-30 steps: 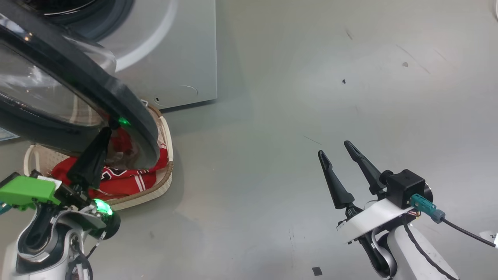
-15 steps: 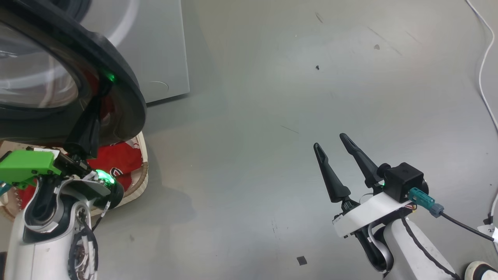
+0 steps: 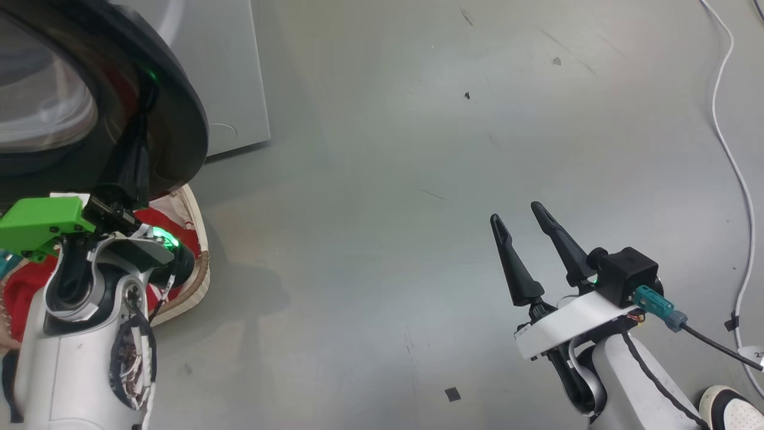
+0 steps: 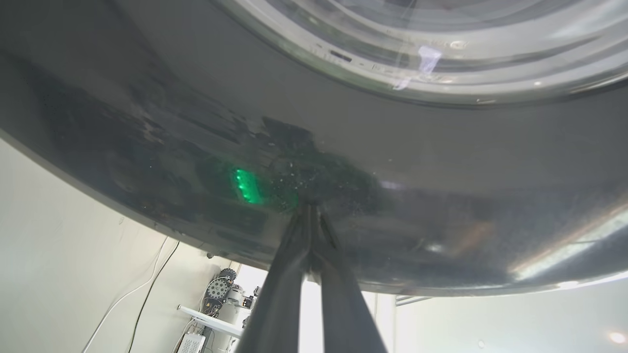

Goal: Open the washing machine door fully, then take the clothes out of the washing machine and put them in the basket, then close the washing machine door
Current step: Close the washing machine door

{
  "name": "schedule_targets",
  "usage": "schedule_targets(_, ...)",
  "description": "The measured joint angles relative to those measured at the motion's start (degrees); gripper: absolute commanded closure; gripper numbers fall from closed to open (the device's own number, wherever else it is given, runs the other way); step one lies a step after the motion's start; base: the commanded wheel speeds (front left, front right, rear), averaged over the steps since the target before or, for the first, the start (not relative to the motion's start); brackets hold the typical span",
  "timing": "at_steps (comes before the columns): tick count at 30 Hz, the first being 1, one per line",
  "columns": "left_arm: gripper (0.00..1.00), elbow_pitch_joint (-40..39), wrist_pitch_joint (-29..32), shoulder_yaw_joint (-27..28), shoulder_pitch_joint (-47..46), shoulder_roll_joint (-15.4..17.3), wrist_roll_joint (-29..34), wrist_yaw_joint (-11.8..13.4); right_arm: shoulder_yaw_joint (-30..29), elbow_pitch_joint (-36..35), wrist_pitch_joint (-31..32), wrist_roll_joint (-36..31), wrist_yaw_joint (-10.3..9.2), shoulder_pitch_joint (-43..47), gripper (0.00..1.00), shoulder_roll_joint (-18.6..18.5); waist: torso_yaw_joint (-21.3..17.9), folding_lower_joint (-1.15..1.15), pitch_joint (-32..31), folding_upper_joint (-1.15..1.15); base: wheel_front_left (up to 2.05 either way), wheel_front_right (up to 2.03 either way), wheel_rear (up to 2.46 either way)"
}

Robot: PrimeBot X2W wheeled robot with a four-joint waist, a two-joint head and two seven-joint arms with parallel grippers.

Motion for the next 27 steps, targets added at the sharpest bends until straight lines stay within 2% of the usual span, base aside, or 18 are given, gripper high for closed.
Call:
schedule_targets(7,1.0,3.42,-0.14,-3.46,-0.83,-0.01,-0.1,-1.53,-2.05,-0.09,0.0,-0.01,0.0,0.0,0.0,0.14,1.21,0.0,-0.38,0.0,0.0,0.0,0.0)
schedule_targets(10,1.0,4.46,0.52,-6.14,-0.42,0.01,3.13,-2.63,-3.07,-0.35,0.0,-0.07,0.0,0.01,0.0,0.01,2.31,0.0,-0.84,0.0,0.0,0.0,0.0)
schedule_targets(13,1.0,5.43,1.68,-10.67,1.89,1.34,10.12,-4.1,-3.85,-0.62,0.0,-0.2,0.0,0.01,0.0,-0.41,3.64,0.0,-1.5,0.0,0.0,0.0,0.0)
schedule_targets(19,1.0,6.09,0.38,-17.85,7.32,7.81,25.17,-6.09,-5.34,-2.09,0.0,-1.3,0.0,0.03,0.0,-2.54,6.84,0.0,-3.55,0.0,0.0,0.0,0.0)
schedule_targets(23,1.0,4.54,-4.21,-21.54,8.03,11.7,36.94,-6.8,-6.52,-3.19,0.0,-1.67,0.0,0.13,0.0,-3.79,9.49,0.0,-5.06,0.0,0.0,0.0,0.0)
schedule_targets(27,1.0,3.35,-12.51,-23.94,8.5,16.5,50.85,-7.01,-7.16,-4.52,0.0,-1.98,0.0,1.0,0.0,-4.39,12.43,0.0,-6.54,0.0,0.0,0.0,0.0)
